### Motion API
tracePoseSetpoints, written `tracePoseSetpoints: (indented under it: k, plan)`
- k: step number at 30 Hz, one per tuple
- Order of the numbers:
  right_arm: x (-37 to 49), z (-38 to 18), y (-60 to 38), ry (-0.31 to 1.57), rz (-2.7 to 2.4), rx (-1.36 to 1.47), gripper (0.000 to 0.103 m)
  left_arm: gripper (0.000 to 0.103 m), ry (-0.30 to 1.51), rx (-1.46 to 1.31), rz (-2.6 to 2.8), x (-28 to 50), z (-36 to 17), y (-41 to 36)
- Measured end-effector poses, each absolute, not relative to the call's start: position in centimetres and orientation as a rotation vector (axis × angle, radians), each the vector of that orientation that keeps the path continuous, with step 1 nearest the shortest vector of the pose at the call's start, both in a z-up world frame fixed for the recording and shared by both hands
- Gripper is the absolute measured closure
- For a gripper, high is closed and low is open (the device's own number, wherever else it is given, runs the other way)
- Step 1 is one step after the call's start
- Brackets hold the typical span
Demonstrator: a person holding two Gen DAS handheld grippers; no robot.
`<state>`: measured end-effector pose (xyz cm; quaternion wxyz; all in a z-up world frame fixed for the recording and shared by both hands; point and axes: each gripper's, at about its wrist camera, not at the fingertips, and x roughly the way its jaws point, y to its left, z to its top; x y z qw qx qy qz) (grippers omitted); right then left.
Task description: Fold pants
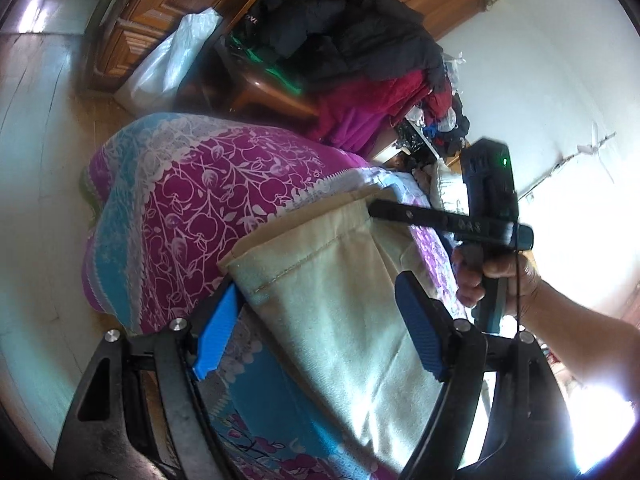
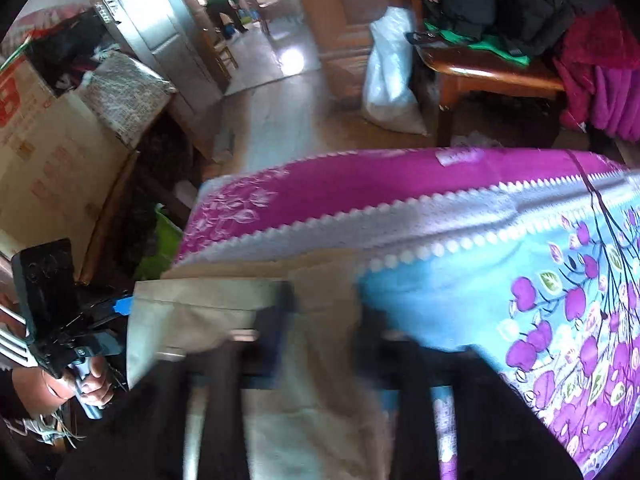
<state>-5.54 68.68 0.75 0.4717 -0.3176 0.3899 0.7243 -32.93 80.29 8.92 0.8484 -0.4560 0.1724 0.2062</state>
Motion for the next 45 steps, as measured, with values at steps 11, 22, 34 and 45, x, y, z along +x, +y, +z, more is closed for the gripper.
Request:
tracePoseSetpoints:
  k: [11, 22, 34, 45]
  plan:
    - [-7.4, 5.3, 62.6, 0.763, 1.890, -0.677, 0.091, 0.028, 0.340, -0.865, 0.437, -32.5, 9.7, 80.3]
    - [-7.0, 8.5, 58.0, 0.708, 1.885, -0.646, 0.092, 0.027, 0.295, -0.885, 0.404, -31.7, 8.7, 82.3]
    - [-6.3, 8.1, 56.9, 0.713, 1.838, -0.646, 0.092, 0.075, 0.309, -0.784, 0.363, -30.6, 11.0, 81.0]
    - [-4.1, 12.6, 49.2, 0.660, 1.732, -0.559, 0.092, 0.098, 0.272, -0.525, 0.290, -29.7, 19.8, 72.5]
